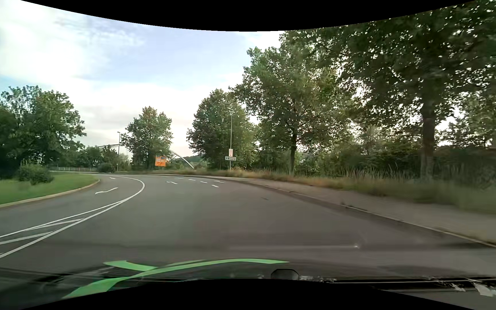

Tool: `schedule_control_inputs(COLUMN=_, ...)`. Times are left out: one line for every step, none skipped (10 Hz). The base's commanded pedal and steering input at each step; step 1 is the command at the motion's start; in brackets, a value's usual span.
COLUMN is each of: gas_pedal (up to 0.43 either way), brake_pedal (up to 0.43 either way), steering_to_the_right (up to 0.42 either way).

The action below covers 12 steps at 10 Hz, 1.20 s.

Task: Follow the waypoints while adhering to traffic rules and regulations

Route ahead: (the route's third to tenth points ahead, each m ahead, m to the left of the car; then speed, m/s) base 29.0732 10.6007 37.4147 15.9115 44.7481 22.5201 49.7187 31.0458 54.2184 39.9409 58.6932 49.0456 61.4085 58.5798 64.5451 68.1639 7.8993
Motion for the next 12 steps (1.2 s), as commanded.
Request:
schedule_control_inputs(gas_pedal=0.280, brake_pedal=0.000, steering_to_the_right=-0.056)
schedule_control_inputs(gas_pedal=0.280, brake_pedal=0.000, steering_to_the_right=-0.056)
schedule_control_inputs(gas_pedal=0.280, brake_pedal=0.000, steering_to_the_right=-0.055)
schedule_control_inputs(gas_pedal=0.280, brake_pedal=0.000, steering_to_the_right=-0.055)
schedule_control_inputs(gas_pedal=0.280, brake_pedal=0.000, steering_to_the_right=-0.055)
schedule_control_inputs(gas_pedal=0.280, brake_pedal=0.000, steering_to_the_right=-0.055)
schedule_control_inputs(gas_pedal=0.280, brake_pedal=0.000, steering_to_the_right=-0.055)
schedule_control_inputs(gas_pedal=0.280, brake_pedal=0.000, steering_to_the_right=-0.055)
schedule_control_inputs(gas_pedal=0.280, brake_pedal=0.000, steering_to_the_right=-0.056)
schedule_control_inputs(gas_pedal=0.280, brake_pedal=0.000, steering_to_the_right=-0.058)
schedule_control_inputs(gas_pedal=0.280, brake_pedal=0.000, steering_to_the_right=-0.060)
schedule_control_inputs(gas_pedal=0.280, brake_pedal=0.000, steering_to_the_right=-0.062)
